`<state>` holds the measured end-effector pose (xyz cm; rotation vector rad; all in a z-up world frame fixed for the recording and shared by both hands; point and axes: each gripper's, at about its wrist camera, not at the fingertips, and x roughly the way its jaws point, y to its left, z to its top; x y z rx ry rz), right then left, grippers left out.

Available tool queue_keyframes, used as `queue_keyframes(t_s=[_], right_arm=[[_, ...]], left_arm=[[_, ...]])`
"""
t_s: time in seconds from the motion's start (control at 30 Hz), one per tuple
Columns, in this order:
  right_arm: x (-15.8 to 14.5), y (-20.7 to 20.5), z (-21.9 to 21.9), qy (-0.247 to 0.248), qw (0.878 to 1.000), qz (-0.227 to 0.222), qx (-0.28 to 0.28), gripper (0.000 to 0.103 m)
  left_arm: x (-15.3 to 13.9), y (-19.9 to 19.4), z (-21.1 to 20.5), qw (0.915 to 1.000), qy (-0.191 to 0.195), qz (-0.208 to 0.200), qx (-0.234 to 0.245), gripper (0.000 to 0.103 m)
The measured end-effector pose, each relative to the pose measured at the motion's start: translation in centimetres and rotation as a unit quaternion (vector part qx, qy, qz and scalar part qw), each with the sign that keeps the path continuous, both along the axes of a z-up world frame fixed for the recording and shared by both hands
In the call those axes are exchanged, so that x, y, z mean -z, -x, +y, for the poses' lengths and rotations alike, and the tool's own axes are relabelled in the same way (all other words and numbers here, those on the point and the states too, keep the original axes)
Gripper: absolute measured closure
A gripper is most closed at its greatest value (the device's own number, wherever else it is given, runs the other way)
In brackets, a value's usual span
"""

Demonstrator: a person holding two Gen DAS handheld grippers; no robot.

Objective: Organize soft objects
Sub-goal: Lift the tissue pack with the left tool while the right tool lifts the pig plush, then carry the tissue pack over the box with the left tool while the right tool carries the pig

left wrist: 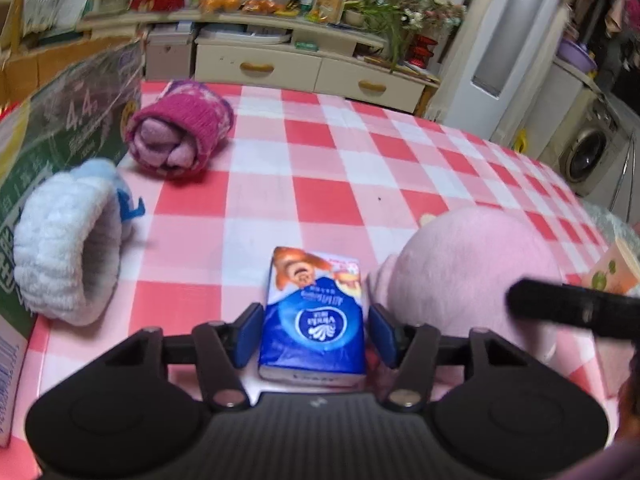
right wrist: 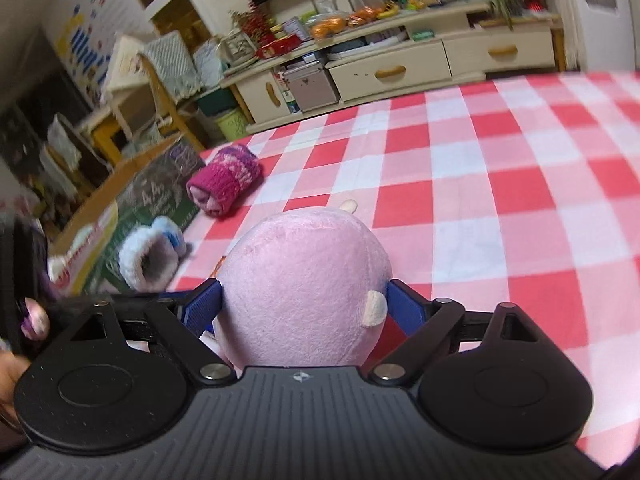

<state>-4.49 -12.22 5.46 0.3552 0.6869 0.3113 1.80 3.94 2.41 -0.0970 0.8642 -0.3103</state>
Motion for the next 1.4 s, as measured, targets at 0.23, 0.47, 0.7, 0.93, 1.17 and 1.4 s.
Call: queue_keyframes(t_s=[0.23,0.47,0.7,0.93,1.17,1.4], right_arm=[[0.9,0.2,-1.1,-0.057,0.998,0.014,0.014,0.0],[-0.2,1.3,0.3,-0.035,0.999,-0.001,-0.001,0.0],[-2.0,1.7,0.7,-0.027,0.999,-0.04,0.007,0.0],[-4.2,2.1,1.5,-0.028,0.997,-0.073,0.019,0.0],[-6.2,1.5,3.3,-0.022,0.995,-0.095,0.012,0.001],[-8.0,-0.1,6.4,-0.018,0.992,-0.121,-0.013,0.002]], left_arm=[[-0.1,0.0,-0.5,0.9998,-0.015,-0.012,0.001,0.051],[-0.5,0.3,-0.1,0.9998,-0.006,-0.017,-0.01,0.053],[-2.2,0.8,0.7,0.9991,0.018,-0.036,-0.012,0.053],[-4.9,1.1,2.0,0.9964,0.042,-0.072,-0.018,0.053],[-7.2,1.3,4.0,0.9923,0.053,-0.108,-0.03,0.053],[-9.5,1.3,7.4,0.9847,0.072,-0.143,-0.068,0.053]])
